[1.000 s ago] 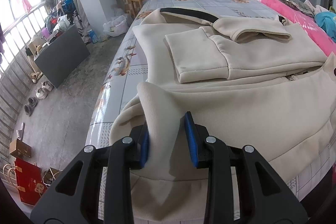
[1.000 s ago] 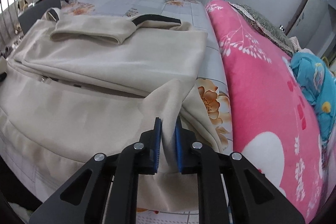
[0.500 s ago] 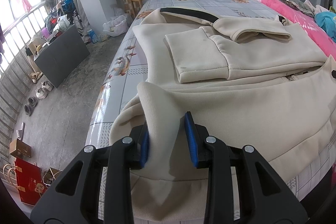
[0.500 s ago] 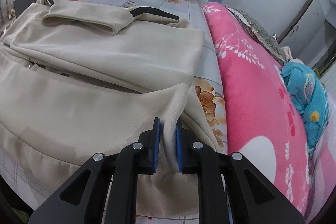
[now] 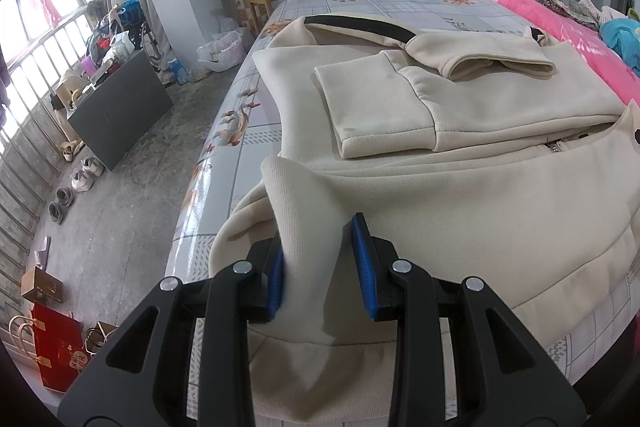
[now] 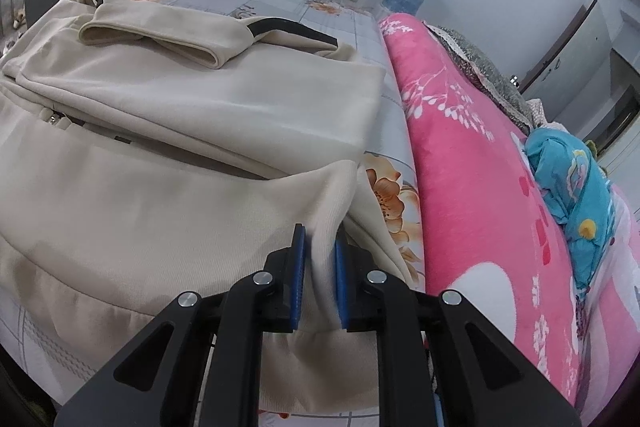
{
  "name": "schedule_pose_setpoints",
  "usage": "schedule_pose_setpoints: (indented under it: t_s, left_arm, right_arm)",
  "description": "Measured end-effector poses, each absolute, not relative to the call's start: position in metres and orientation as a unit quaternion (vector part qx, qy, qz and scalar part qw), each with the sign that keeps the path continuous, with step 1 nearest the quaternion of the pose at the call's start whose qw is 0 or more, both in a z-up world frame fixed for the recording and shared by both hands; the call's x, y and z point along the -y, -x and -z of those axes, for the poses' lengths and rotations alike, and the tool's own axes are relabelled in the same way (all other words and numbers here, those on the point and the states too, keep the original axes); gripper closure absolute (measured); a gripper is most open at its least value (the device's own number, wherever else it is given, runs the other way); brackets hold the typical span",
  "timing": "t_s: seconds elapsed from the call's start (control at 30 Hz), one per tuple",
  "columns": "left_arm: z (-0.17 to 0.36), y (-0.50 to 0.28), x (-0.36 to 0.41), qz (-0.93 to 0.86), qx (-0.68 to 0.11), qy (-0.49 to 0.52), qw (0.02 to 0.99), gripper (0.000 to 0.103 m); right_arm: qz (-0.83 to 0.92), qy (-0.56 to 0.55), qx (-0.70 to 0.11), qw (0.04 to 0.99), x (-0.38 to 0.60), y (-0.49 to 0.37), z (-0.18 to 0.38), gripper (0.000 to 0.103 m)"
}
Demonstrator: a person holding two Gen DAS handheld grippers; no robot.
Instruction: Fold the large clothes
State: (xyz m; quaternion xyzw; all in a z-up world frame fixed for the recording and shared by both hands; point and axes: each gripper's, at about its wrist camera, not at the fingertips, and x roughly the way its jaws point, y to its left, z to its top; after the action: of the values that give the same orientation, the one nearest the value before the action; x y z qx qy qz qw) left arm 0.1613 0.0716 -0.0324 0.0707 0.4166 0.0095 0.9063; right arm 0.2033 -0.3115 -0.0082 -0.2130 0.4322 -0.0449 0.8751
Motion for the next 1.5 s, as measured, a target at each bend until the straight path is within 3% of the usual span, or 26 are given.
schedule_pose_setpoints:
  t_s: [0.57, 0.63, 0.67, 0.73, 0.8, 0.97, 1.2, 1.37, 1.5]
  left_arm:
    - [0.032, -0.16, -0.08, 0.001, -0.412, -0.047, 0.91, 0.071]
    - [0.032, -0.16, -0.081, 0.0, -0.412, -0.045, 0.91, 0.067]
    - [0.031, -0.159, -0.081, 0.001, -0.411, -0.045, 0.911, 0.065]
    - [0.027, -0.156, -0.083, 0.006, -0.404, -0.038, 0.914, 0.052]
    - [0.023, -0.151, -0.084, 0.007, -0.393, -0.036, 0.919, 0.049]
    - [0.017, -0.145, -0.081, 0.003, -0.38, -0.046, 0.924, 0.049]
    - [-0.018, -0.134, -0.057, 0.06, -0.323, -0.038, 0.944, 0.039]
    - [-0.047, -0.171, -0.023, 0.082, -0.303, -0.079, 0.946, 0.039]
    - [-0.048, -0.218, -0.008, 0.105, -0.345, -0.061, 0.931, 0.039]
  right_arm:
    - [0.063, 0.201, -0.423, 0.882, 0.31, -0.198, 0.008, 0.086]
    - [0.064, 0.188, -0.422, 0.885, 0.313, -0.196, 0.006, 0.079]
    - [0.06, 0.174, -0.42, 0.889, 0.316, -0.194, 0.003, 0.069]
    - [0.049, 0.151, -0.412, 0.897, 0.319, -0.19, -0.002, 0.056]
    - [0.04, 0.134, -0.404, 0.904, 0.322, -0.185, -0.005, 0.053]
    - [0.041, 0.105, -0.41, 0.905, 0.333, -0.185, -0.004, 0.053]
    - [-0.024, 0.025, -0.378, 0.925, 0.329, -0.178, -0.038, 0.053]
    - [-0.105, -0.01, -0.386, 0.916, 0.306, -0.218, -0.066, 0.053]
    - [-0.175, -0.076, -0.426, 0.885, 0.289, -0.272, -0.07, 0.053]
